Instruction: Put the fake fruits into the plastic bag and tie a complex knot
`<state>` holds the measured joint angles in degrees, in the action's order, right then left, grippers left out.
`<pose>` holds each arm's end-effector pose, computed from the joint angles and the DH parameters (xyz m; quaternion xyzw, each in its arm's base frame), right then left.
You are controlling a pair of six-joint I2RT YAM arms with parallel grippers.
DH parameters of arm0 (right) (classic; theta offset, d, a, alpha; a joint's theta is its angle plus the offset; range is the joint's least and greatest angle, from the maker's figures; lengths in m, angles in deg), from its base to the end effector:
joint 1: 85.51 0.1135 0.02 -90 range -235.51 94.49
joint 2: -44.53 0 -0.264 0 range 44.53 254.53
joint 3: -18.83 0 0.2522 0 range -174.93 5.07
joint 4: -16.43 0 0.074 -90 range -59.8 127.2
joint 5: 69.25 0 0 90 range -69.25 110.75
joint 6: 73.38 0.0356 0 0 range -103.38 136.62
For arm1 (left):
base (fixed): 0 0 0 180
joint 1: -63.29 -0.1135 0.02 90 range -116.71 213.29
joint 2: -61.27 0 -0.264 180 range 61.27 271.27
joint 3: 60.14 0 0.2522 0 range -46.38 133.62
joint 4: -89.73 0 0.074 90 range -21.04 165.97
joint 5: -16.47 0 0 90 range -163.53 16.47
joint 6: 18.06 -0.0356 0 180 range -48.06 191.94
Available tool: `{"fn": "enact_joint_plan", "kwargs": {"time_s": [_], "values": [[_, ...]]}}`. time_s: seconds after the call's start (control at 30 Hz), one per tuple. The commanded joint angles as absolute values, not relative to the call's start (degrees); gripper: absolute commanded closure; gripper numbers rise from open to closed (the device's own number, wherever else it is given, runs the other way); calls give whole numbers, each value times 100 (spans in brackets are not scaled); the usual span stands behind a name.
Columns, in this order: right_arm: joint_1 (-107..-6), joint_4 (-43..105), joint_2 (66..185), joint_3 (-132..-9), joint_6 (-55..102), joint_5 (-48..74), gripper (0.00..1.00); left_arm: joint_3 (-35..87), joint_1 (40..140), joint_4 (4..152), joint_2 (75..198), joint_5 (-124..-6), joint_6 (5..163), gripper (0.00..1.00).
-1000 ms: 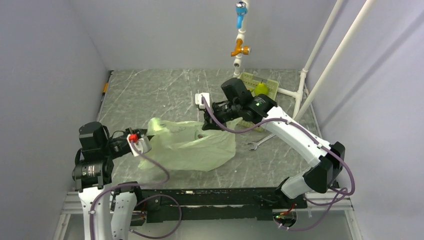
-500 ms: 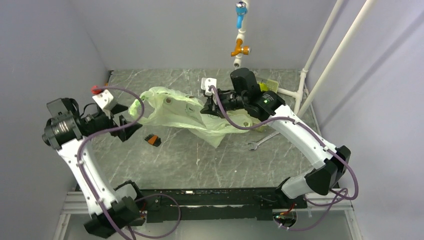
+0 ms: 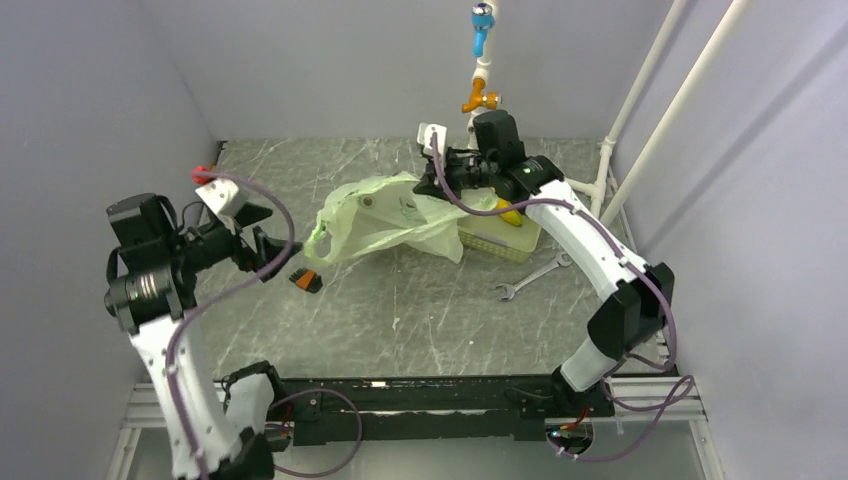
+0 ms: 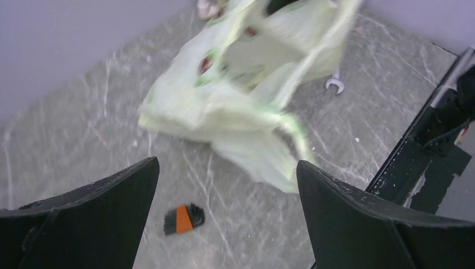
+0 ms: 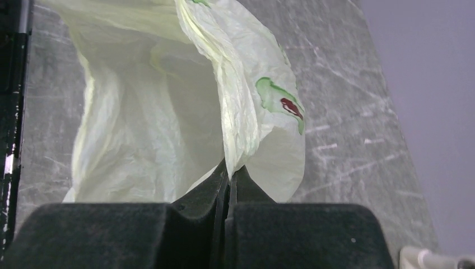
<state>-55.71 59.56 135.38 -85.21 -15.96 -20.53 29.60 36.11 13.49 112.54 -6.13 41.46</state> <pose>0.2979 0.1977 0.3847 -0.5705 0.6017 0.2937 0.4756 0.1232 0.0263 0.4226 0.2656 0.7397 -0.2599 0.5611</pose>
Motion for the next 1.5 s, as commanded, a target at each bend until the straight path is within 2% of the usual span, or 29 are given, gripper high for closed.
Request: {"fn": "enact_joint_plan", "kwargs": {"time_s": [0.0, 0.1, 0.2, 0.33, 0.5, 0.63, 0.67, 0.77, 0.83, 0.87, 0.9, 0.93, 0.97, 1.0, 1.07, 1.23, 1.3, 1.4, 1.47], "values": [[-5327, 6126, 14007, -9364, -2216, -2774, 100, 3577, 4955, 3019, 10674, -1730, 5831, 0], [-5108, 6397, 14198, -9735, -2592, -3123, 100, 4269, 5800, 2381, 11485, -2306, 5690, 0], [-4834, 6736, 14206, -9876, -3246, -3314, 100, 4041, 6874, 2740, 11554, -3581, 5304, 1], [-4548, 6726, 14102, -9815, -3537, -3355, 100, 4294, 8011, 2441, 12052, -4528, 4672, 1], [-4404, 6708, 14058, -9867, -3609, -3528, 100, 3894, 8868, 2592, 12346, -5519, 4430, 1], [-4394, 6451, 13860, -9577, -3612, -3538, 100, 3748, 8912, 2395, 12733, -5759, 4790, 2], [-4390, 6409, 13842, -9538, -3618, -3533, 100, 3684, 8913, 2389, 12778, -5767, 4934, 11], [-4398, 6291, 13877, -9522, -3579, -3419, 100, 3442, 8814, 2441, 12697, -5558, 5416, 46], [-4413, 6096, 13892, -9470, -3429, -3219, 100, 3229, 8509, 2577, 12515, -4863, 5789, 76], [-4435, 5901, 13883, -9400, -3246, -3057, 94, 3082, 8298, 2695, 12376, -4457, 6142, 87], [-4466, 5718, 13874, -9339, -3038, -2848, 80, 2911, 8073, 2847, 12267, -4160, 6457, 99], [-4532, 5589, 13875, -9292, -2835, -2692, 64, 2746, 7893, 3083, 12174, -3938, 6790, 100], [-4617, 5515, 13873, -9290, -2576, -2579, 42, 2574, 7659, 3251, 12109, -3668, 7087, 100], [-4732, 5503, 13864, -9334, -2333, -2524, 28, 2421, 7447, 3406, 12070, -3451, 7565, 100], [-4970, 5475, 13811, -9474, -1667, -2507, 15, 2047, 7066, 3806, 12056, -3029, 8288, 100], [-5417, 5014, 13185, -9163, -260, -2364, 13, 1322, 6628, 4895, 12156, -2207, 9255, 100], [-5463, 4919, 12737, -8733, 48, -2146, 17, 1154, 6575, 5336, 12176, -2078, 9571, 100], [-5516, 5392, 12348, -8257, 268, -2194, 21, 915, 6447, 6075, 12253, -1864, 10040, 100], [-5617, 5849, 12177, -7994, 383, -2372, 19, 844, 6390, 6379, 12326, -1919, 10254, 100]]}}
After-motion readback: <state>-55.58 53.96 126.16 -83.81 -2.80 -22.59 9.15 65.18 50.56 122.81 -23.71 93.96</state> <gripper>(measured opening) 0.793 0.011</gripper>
